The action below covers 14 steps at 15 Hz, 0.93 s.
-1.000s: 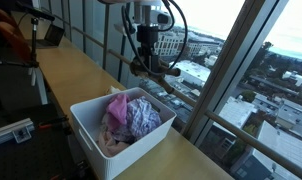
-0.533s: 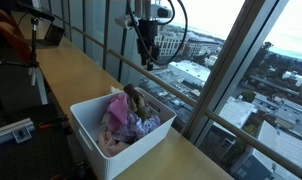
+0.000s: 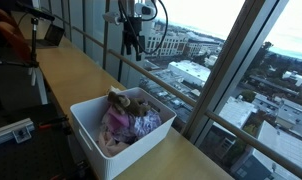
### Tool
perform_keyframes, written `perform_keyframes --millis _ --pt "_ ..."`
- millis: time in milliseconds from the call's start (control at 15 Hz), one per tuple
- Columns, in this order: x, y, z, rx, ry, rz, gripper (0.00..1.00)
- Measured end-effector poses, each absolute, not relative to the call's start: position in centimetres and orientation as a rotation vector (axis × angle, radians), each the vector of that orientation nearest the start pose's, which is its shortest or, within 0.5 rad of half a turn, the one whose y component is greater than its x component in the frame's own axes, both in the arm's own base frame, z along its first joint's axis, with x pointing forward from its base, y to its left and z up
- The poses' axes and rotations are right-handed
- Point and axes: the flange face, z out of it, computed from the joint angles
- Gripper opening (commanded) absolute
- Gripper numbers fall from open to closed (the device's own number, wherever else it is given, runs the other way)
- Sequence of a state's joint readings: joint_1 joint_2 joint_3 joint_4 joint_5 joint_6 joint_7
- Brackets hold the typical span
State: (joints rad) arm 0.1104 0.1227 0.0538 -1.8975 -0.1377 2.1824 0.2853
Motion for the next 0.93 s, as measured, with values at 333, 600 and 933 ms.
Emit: perform_keyframes --millis 333,600,933 --pt "58.0 17.0 40.2 -3.239 -0.167 -0.188 1.00" --pt "55.6 22.4 34.9 -3.299 -0.471 -0.129 1.00" --pt "53.2 25.1 31.2 -3.338 -0.901 -0.080 1.00"
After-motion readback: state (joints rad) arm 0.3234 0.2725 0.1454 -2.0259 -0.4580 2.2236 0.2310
